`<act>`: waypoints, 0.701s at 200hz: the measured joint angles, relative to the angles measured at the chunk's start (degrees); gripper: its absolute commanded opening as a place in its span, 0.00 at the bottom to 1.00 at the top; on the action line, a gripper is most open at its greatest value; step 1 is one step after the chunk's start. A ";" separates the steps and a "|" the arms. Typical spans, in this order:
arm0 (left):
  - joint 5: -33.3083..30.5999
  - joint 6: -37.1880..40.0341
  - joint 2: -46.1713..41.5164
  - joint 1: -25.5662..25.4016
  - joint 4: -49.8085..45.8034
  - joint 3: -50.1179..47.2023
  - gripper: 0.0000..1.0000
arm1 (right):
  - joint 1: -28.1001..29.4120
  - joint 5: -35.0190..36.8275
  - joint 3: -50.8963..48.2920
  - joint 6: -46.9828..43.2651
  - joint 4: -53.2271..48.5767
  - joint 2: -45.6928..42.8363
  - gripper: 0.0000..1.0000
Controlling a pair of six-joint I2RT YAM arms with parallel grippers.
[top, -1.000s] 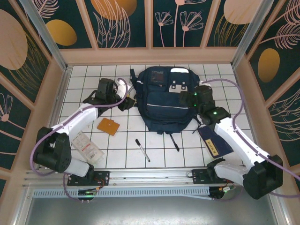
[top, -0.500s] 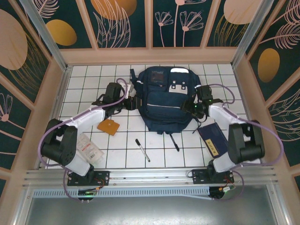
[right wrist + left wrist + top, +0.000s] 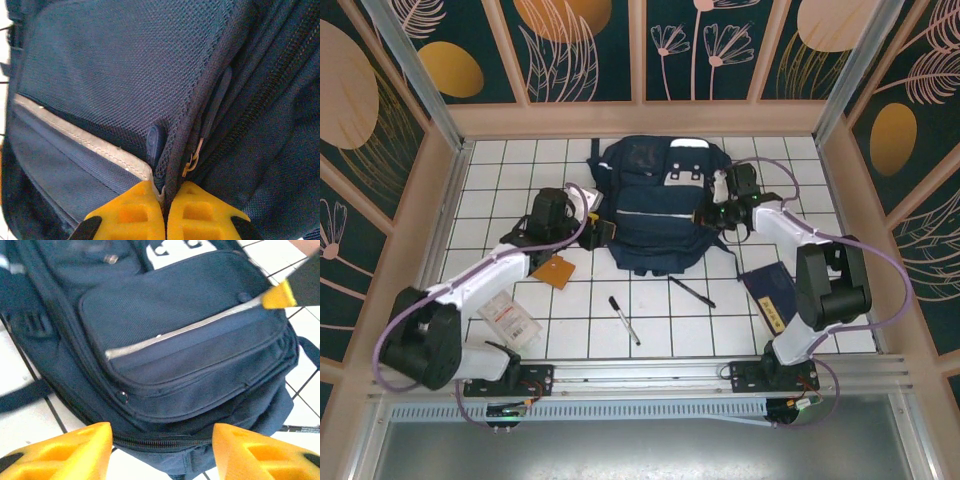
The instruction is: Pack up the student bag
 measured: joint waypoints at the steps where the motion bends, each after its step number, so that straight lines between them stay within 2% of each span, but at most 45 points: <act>1: 0.00 0.15 -0.20 0.00 0.02 -0.04 0.58 | 0.00 -0.07 0.17 -0.09 -0.11 0.04 0.00; 27: 0.68 10.03 -3.87 0.00 0.09 -0.04 0.61 | -0.17 -3.50 6.58 -0.17 -2.93 1.16 0.00; 56: 1.86 18.71 -0.31 0.00 0.28 3.10 0.63 | -0.90 -8.09 12.09 3.74 -5.55 1.77 0.00; 85: 4.57 26.58 6.75 0.00 0.24 8.28 0.71 | -2.58 -12.33 15.69 9.14 -6.78 2.84 0.00; 114: 8.79 32.39 9.90 -0.35 0.09 10.51 0.89 | -3.54 -14.97 17.92 11.96 -7.41 4.13 0.00; 140: 9.64 36.39 9.90 -2.03 0.81 10.14 0.90 | -3.56 -16.63 18.62 12.92 -7.80 5.05 0.00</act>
